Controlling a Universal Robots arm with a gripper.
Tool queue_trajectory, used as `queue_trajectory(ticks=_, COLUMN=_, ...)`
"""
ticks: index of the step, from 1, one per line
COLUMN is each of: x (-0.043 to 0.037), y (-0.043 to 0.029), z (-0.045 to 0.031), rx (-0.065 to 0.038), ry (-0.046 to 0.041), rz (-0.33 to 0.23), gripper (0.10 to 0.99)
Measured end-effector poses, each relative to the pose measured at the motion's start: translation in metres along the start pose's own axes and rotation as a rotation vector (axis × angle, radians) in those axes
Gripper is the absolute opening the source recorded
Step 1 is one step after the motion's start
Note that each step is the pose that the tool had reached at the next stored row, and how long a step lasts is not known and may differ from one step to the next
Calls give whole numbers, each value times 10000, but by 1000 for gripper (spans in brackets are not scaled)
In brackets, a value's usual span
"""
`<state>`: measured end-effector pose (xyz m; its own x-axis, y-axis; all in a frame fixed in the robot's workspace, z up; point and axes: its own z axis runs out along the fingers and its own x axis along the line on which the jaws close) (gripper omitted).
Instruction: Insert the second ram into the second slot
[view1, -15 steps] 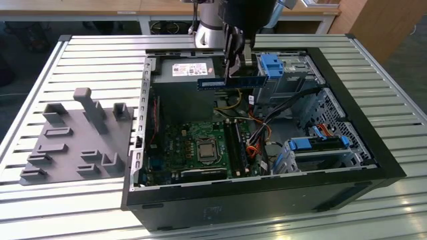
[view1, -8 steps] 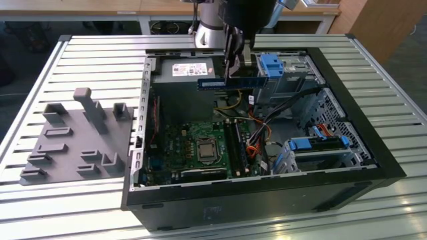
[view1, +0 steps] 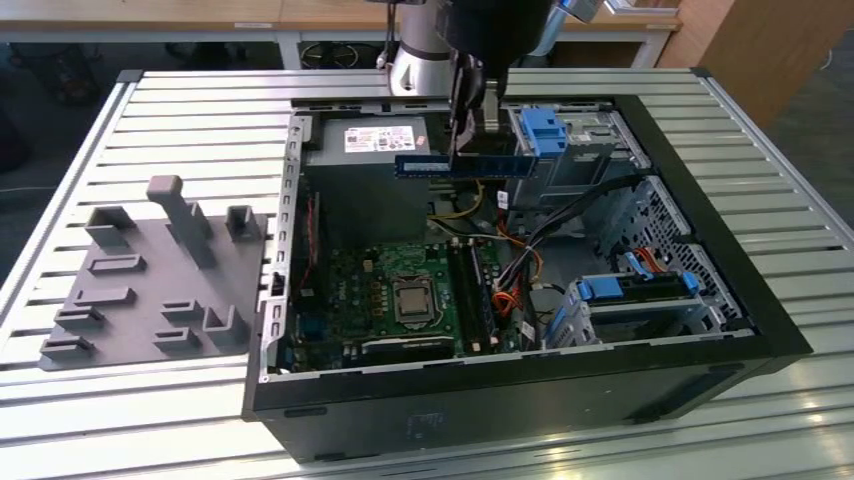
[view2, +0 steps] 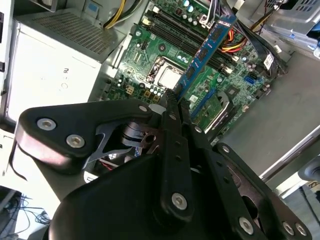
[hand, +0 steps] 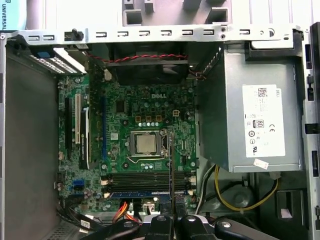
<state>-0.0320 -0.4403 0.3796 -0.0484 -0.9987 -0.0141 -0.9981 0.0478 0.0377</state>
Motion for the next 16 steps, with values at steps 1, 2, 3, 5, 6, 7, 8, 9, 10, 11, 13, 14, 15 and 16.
queue_trajectory(ticks=1, x=0, y=0, z=0, rx=1, ry=-2, rz=55, gripper=137)
queue_trajectory(ticks=2, x=0, y=0, z=0, rx=1, ry=-3, rz=108, gripper=137)
queue_trajectory(ticks=3, x=0, y=0, z=1, rx=2, ry=-5, rz=159, gripper=137)
queue_trajectory(ticks=5, x=0, y=0, z=1, rx=4, ry=-9, rz=253, gripper=137)
queue_trajectory(ticks=6, x=0, y=0, z=1, rx=5, ry=-10, rz=300, gripper=137)
queue_trajectory(ticks=7, x=0, y=0, z=1, rx=5, ry=-12, rz=348, gripper=137)
queue_trajectory(ticks=8, x=0, y=0, z=2, rx=6, ry=-14, rz=393, gripper=137)
queue_trajectory(ticks=9, x=0, y=0, z=2, rx=7, ry=-16, rz=437, gripper=137)
queue_trajectory(ticks=10, x=0, y=0, z=2, rx=7, ry=-17, rz=478, gripper=137)
queue_trajectory(ticks=11, x=0, y=0, z=2, rx=7, ry=-18, rz=514, gripper=137)
queue_trajectory(ticks=13, x=0, y=0, z=3, rx=8, ry=-20, rz=580, gripper=137)
queue_trajectory(ticks=14, x=0, y=0, z=3, rx=9, ry=-21, rz=614, gripper=137)
queue_trajectory(ticks=15, x=0, y=0, z=3, rx=9, ry=-22, rz=647, gripper=137)
queue_trajectory(ticks=16, x=0, y=0, z=3, rx=10, ry=-23, rz=682, gripper=137)
